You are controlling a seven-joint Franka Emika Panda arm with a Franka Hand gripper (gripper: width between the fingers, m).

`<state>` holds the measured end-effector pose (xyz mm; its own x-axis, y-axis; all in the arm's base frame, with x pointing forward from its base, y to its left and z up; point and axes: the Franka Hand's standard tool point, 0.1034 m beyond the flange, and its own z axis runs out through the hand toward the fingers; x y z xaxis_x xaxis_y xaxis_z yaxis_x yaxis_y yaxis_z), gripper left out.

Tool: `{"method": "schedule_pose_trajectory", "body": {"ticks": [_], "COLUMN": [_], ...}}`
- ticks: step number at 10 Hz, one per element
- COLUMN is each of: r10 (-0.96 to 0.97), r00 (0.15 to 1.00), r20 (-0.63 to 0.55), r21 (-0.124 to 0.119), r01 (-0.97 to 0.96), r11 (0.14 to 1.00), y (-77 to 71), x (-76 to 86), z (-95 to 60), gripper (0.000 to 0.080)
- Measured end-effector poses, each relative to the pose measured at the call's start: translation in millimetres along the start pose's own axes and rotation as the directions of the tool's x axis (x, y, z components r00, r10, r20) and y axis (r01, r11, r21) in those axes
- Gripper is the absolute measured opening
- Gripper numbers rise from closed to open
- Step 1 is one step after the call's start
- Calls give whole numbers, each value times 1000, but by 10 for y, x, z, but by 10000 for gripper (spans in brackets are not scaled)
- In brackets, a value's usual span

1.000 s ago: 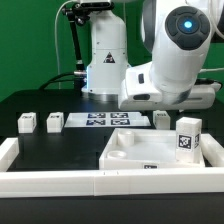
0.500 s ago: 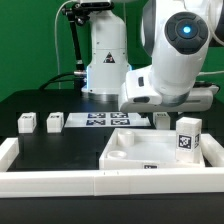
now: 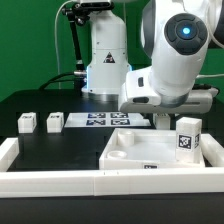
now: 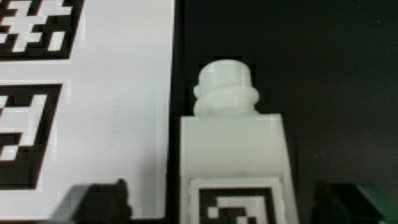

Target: Assemble square table

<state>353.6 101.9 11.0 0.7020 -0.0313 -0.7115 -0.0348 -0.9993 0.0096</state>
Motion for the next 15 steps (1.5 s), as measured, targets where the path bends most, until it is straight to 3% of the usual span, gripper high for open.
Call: {"method": "schedule_pose_trajectory", "body": {"ticks": [2,7,9,11,13,15], "r10": [2,4,24,33,44,39], "r00": [1000,1000,999,999,999,997], "r20": [1,3,21,8,-19,-71], "r21": [1,1,-23,-25,-5,-4], "r01": [-2,-4,-23,-33,-44,-40], "r11": [1000,1000,999,999,999,999], "y": [8,25,91,131,194,176], "x": [0,-3,-94,-208,-281,-207], "z": [4,-3,-172,-436,-623,-599], "gripper": [285,286,286,287,288,288]}}
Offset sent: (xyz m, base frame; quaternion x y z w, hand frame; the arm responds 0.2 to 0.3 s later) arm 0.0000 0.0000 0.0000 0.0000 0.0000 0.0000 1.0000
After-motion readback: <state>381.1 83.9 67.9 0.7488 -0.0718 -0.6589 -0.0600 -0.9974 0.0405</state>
